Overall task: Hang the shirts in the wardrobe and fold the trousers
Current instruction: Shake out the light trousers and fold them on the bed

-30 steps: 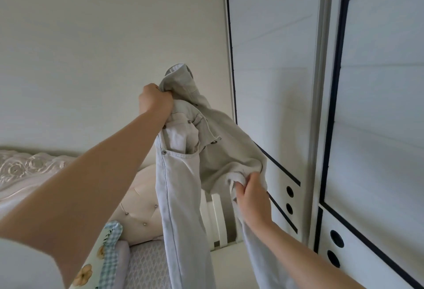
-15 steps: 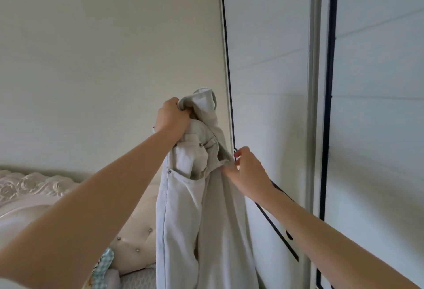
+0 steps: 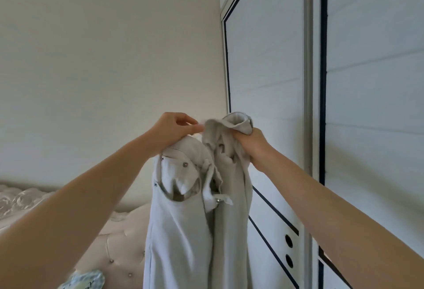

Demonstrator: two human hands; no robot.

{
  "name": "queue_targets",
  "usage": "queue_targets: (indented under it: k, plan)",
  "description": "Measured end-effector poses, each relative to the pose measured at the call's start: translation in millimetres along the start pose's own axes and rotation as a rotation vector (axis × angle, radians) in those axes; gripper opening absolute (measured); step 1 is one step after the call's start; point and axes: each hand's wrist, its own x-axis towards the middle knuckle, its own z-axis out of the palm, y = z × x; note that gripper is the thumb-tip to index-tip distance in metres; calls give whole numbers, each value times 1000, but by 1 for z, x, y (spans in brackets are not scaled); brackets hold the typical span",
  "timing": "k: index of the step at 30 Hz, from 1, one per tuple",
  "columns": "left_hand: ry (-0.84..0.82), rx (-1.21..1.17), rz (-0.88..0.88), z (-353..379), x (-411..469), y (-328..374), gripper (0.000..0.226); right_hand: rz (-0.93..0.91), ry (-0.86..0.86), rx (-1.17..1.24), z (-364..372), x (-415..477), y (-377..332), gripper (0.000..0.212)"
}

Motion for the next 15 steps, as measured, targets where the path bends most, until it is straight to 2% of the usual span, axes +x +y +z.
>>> queue_targets:
  k: [4, 5, 7, 9, 10, 11, 12, 15]
  plan:
    - [0, 150, 8, -51, -9, -12, 46, 47, 159, 54, -34, 7, -7, 38]
    - [-12, 197, 21, -61, -11, -16, 43, 60, 186, 69, -42, 8, -7, 39]
    - [-37, 262, 42, -78, -17, -23, 15, 87, 205, 62, -55, 10, -5, 39]
    - [-84, 304, 57, -91, -23, -28, 34, 95, 223, 35, -61, 11, -2, 43]
    - [-104, 314, 56, -97, -28, -29, 36, 91, 245, 28, -63, 13, 0, 45]
    - [-116, 304, 54, -102, -30, -31, 24, 85, 262, 22, -64, 13, 2, 45]
    - [-150, 283, 34, -106, -35, -31, 2, 72, 277, 5, -64, 12, 2, 45]
    - [-264, 315, 11, -115, -43, -36, 54, 39, 298, -39, -64, 14, 5, 53]
